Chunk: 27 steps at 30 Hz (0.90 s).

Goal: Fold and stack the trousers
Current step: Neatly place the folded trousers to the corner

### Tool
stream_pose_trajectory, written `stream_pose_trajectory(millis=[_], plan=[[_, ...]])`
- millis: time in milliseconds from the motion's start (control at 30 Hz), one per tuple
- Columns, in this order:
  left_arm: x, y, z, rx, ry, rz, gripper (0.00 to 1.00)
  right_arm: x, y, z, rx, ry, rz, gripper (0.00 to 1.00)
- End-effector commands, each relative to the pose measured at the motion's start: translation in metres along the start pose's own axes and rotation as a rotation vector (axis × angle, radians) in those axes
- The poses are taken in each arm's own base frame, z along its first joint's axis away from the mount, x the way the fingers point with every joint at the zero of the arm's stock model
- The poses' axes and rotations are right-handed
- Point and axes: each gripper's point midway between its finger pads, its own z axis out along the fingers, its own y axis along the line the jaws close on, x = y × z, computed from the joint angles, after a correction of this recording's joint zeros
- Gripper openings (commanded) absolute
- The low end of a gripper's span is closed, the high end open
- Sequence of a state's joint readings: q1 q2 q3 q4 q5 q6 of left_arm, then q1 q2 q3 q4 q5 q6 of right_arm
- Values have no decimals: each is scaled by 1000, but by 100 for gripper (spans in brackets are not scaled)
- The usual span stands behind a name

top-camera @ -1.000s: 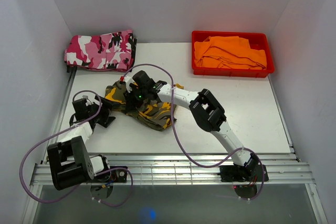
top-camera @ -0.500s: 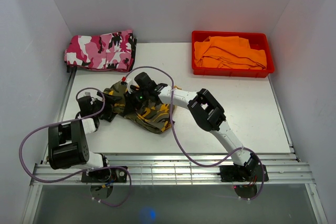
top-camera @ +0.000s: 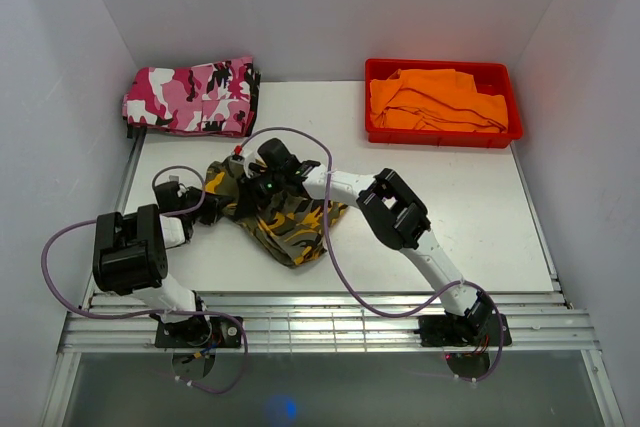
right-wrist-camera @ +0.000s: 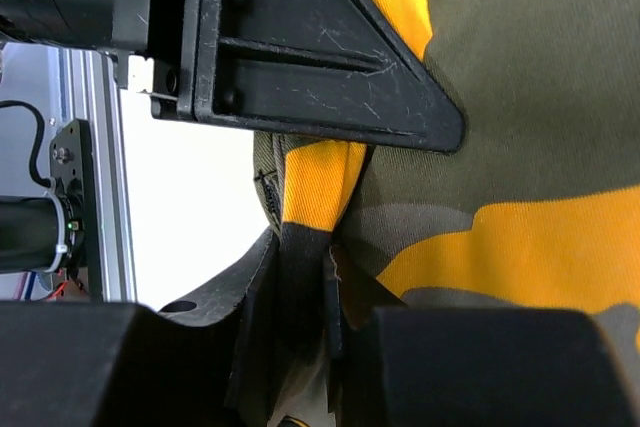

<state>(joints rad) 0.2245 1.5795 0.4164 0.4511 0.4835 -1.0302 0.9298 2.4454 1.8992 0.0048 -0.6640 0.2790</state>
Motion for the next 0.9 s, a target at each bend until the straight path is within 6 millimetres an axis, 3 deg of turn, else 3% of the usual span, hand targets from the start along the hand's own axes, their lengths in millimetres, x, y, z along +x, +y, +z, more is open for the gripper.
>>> stream_pose_trajectory(millis=[0,33,67,133,167,267,300,333,367,400,467,500,533,567,600,633,733,833,867], plan=[[1,8,6,-32,13,28,13,-14,47,-6,-156,-13,-45,8],[2,6,7,-21,20,32,0,-13,48,-7,-159,-8,-47,8],[0,-1,6,-3,20,44,0,-12,49,-9,-163,-1,-65,22],[-1,-9,3,27,25,62,0,-13,50,-19,-155,14,-74,41],[-4,-22,0,62,17,92,0,-6,47,-25,-143,36,-61,64],[-9,-46,-8,126,-8,199,0,-16,37,-66,-92,20,-90,86],[-16,-63,-14,163,-41,249,0,-21,27,-94,-57,0,-106,92],[-18,-70,-16,178,-60,318,0,-19,21,-110,-33,0,-99,95],[-12,-81,-16,206,-55,376,0,-23,3,-134,16,-24,-91,98],[-14,-99,-19,242,-72,445,0,-22,2,-155,48,-32,-112,98],[-3,-120,-15,285,-73,607,0,-17,-28,-195,151,-42,-109,98],[-5,-142,-15,322,-94,674,0,-13,-29,-212,186,-47,-109,98],[-1,-152,-13,342,-97,728,0,-10,-36,-225,215,-49,-124,98],[18,-166,-9,382,-73,826,0,-6,-50,-246,270,-61,-98,98],[22,-177,-6,404,-80,876,0,-9,-48,-260,291,-81,-106,98],[32,-199,0,449,-72,935,0,2,-54,-269,314,-77,-82,98],[38,-234,18,506,-96,1063,0,10,-59,-300,373,-107,-48,98],[32,-261,36,545,-124,1117,0,11,-59,-321,423,-134,-45,98],[26,-277,49,563,-142,1129,0,14,-58,-326,436,-136,-51,98]])
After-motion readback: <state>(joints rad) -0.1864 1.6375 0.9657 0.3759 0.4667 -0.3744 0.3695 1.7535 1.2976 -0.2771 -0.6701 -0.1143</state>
